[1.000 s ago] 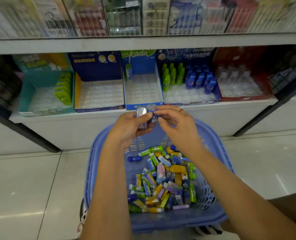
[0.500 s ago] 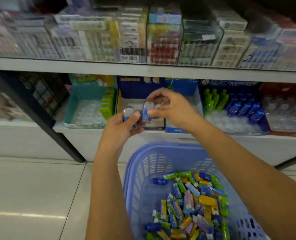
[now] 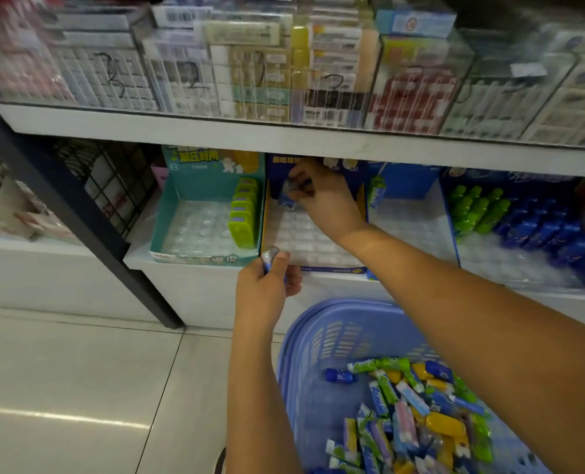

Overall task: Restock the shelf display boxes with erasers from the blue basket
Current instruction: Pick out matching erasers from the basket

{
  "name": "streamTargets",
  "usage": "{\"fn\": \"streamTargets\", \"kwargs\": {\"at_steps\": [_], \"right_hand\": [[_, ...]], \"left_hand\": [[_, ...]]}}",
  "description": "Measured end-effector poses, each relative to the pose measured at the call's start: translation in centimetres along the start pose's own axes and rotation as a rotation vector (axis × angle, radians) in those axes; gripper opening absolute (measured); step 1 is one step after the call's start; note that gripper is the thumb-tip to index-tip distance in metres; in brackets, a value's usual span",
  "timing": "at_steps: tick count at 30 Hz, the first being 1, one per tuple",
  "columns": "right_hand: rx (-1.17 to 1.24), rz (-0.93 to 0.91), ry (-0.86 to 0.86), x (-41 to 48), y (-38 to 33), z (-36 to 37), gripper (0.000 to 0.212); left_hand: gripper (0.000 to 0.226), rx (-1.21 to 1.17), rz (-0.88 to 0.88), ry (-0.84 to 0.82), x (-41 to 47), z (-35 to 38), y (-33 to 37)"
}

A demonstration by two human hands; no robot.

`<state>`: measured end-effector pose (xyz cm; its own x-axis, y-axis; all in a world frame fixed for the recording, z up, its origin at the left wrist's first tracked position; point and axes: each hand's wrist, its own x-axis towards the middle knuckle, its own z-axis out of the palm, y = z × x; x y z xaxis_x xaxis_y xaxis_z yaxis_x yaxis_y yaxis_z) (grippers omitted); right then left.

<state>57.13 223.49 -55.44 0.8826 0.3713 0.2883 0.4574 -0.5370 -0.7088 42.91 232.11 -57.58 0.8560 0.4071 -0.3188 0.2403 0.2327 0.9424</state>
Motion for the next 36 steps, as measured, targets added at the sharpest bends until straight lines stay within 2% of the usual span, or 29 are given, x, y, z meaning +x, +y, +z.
{"fn": "streamTargets", "kwargs": {"at_steps": [8, 14, 17, 19, 20, 22, 24, 26, 28, 30, 33, 35, 36], "right_hand": [[0.024, -0.024, -0.034, 1.0, -0.1, 0.9, 0.015], [-0.237, -0.103, -0.068, 1.5, 0.0, 1.0, 0.020], [-0.475, -0.059, -0.135, 2.1, -0.7, 0.6, 0.024], [-0.515, -0.042, -0.157, 2.1, -1.7, 0.0, 0.029], [-0.473, -0.042, -0.152, 1.6, -2.2, -0.5, 0.031], [-0.217, 0.009, -0.205, -0.1, -3.2, -1.7, 0.031], [0.069, 0.109, -0.447, -2.5, -4.1, -3.2, 0.023], [0.083, 0.120, -0.612, -4.5, -4.4, -4.1, 0.019], [0.112, 0.114, -0.567, -5.3, -4.1, -4.5, 0.020], [0.259, 0.148, -0.491, -5.3, -3.7, -4.8, 0.021], [0.373, 0.194, -0.372, -4.7, -2.9, -4.9, 0.019], [0.339, 0.229, -0.200, -3.7, -2.0, -4.7, 0.015], [0.229, 0.222, -0.097, -3.0, -1.5, -4.5, 0.015]], "left_hand": [[0.018, -0.076, -0.014, -0.045, 0.2, -0.5, -0.1], [0.021, -0.110, -0.028, -0.101, 0.3, -1.1, -0.2], [0.037, -0.220, -0.083, -0.180, 0.1, -1.4, 0.1], [0.045, -0.349, -0.126, -0.235, 0.0, -1.5, 0.4], [0.046, -0.394, -0.133, -0.253, -0.1, -1.5, 0.5], [0.043, -0.423, -0.122, -0.260, -0.2, -1.5, 0.7], [0.037, -0.407, -0.081, -0.256, -0.3, -1.4, 0.8], [0.037, -0.363, -0.025, -0.255, -0.4, -1.2, 1.0], [0.040, -0.294, 0.038, -0.228, -0.5, -0.6, 1.2], [0.042, -0.224, 0.121, -0.173, -0.6, 0.2, 1.4], [0.033, -0.093, 0.235, -0.082, -0.7, 1.2, 1.7], [0.037, 0.166, 0.358, -0.031, -0.5, 1.5, 1.4], [0.039, 0.328, 0.423, -0.025, -0.4, 1.6, 1.1]]}}
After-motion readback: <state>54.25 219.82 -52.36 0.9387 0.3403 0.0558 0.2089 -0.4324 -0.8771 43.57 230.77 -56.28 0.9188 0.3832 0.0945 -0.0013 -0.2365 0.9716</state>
